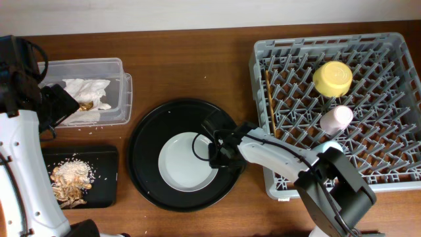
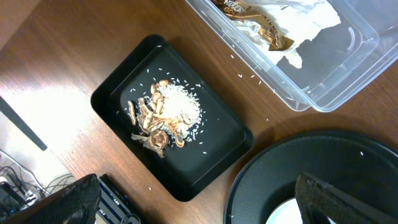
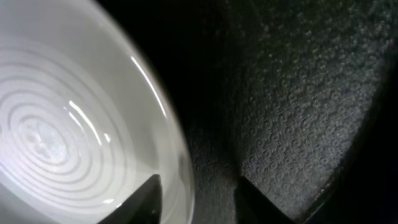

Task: Sort waste into correct bins and load items into the dishwasher rack
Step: 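Grasp the white plate rim with the right gripper and lift it, then carry the plate with the right gripper and stand it upright in the rack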

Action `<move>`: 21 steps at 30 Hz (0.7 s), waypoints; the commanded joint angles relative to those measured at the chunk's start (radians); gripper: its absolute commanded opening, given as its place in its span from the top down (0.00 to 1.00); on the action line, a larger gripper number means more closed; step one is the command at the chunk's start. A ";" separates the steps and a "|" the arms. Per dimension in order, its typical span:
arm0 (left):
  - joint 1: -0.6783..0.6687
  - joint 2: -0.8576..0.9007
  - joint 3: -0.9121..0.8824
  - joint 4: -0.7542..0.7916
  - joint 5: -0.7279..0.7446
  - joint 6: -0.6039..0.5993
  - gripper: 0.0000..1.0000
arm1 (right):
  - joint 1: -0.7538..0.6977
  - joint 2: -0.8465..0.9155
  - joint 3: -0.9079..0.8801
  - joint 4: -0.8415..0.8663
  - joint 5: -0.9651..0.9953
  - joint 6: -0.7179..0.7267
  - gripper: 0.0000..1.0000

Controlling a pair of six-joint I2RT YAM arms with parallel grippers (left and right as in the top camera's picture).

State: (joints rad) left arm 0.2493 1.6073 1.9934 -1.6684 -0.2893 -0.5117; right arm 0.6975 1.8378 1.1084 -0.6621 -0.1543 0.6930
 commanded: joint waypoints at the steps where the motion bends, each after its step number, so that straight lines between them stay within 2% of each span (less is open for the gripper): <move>1: 0.004 -0.010 0.005 -0.001 -0.014 0.016 0.01 | 0.024 0.009 -0.007 0.008 0.010 0.023 0.75; 6: 0.004 -0.010 0.005 -0.001 -0.014 0.016 0.01 | 0.048 0.009 -0.007 0.023 0.009 0.076 0.79; 7: 0.004 -0.010 0.005 -0.002 -0.014 0.016 0.01 | 0.048 0.009 -0.007 0.024 0.009 0.076 0.84; 8: 0.004 -0.010 0.005 -0.001 -0.014 0.016 0.01 | 0.048 0.009 -0.007 0.023 0.008 0.080 0.85; 9: 0.004 -0.010 0.005 -0.001 -0.014 0.016 0.01 | 0.048 0.009 -0.006 0.023 0.005 0.080 0.96; 14: 0.004 -0.010 0.005 -0.001 -0.014 0.016 0.01 | -0.014 -0.035 0.114 -0.108 0.010 0.056 0.96; 18: 0.004 -0.010 0.005 -0.001 -0.014 0.016 0.01 | -0.204 -0.196 0.369 -0.343 0.084 -0.086 0.96; 21: 0.004 -0.010 0.005 -0.001 -0.014 0.016 0.01 | -0.412 -0.292 0.576 -0.507 0.278 -0.121 0.96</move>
State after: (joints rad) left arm 0.2493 1.6073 1.9934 -1.6699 -0.2890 -0.5117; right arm 0.3878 1.6085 1.5875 -1.1164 -0.0368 0.6147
